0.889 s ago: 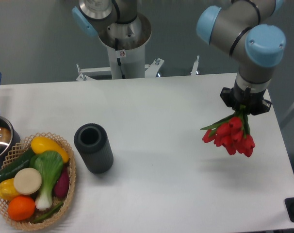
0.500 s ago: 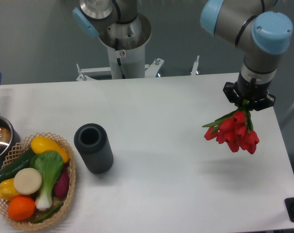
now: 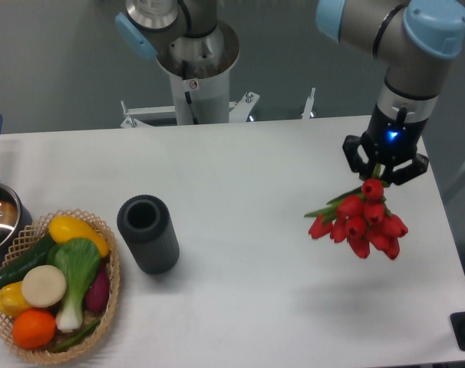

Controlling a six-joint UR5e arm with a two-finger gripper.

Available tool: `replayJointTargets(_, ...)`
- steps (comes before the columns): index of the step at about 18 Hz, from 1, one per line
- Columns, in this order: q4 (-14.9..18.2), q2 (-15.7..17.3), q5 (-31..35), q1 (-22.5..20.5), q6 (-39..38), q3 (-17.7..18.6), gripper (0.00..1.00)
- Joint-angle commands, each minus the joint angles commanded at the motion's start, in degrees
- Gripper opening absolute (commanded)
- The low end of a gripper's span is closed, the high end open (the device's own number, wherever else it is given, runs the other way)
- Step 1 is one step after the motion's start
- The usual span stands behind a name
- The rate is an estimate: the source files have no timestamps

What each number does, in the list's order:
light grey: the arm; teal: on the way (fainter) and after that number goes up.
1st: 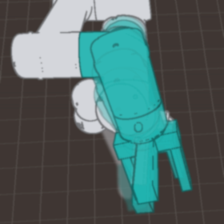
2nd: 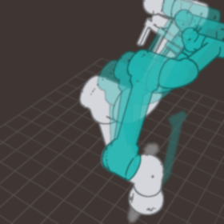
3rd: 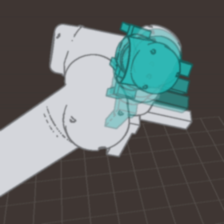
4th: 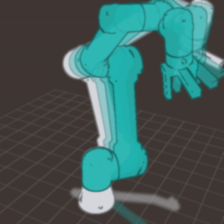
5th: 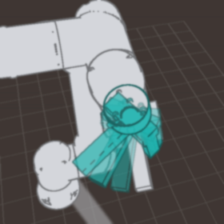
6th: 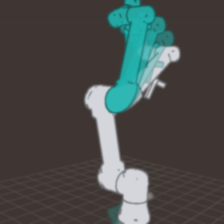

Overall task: Insert the flowers into the vase
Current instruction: 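Lift the held red tulip bunch and swing it toward the grey vase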

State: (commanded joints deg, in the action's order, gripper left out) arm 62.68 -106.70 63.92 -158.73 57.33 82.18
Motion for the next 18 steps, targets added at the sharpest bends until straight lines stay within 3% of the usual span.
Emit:
replayJointTargets(2,-2.03,-0.09,-4.22,0.79,-3.88,0.09,0.00)
replayJointTargets(7,-2.30,-0.18,-21.80,1.41,-6.44,1.32,0.00)
replayJointTargets(10,-3.08,-0.18,-23.22,3.07,-7.41,1.49,0.00)
replayJointTargets(13,-8.35,0.35,-29.88,3.78,-7.50,5.17,0.00)
replayJointTargets(18,-9.42,5.97,-36.92,3.87,-7.33,11.07,0.00)
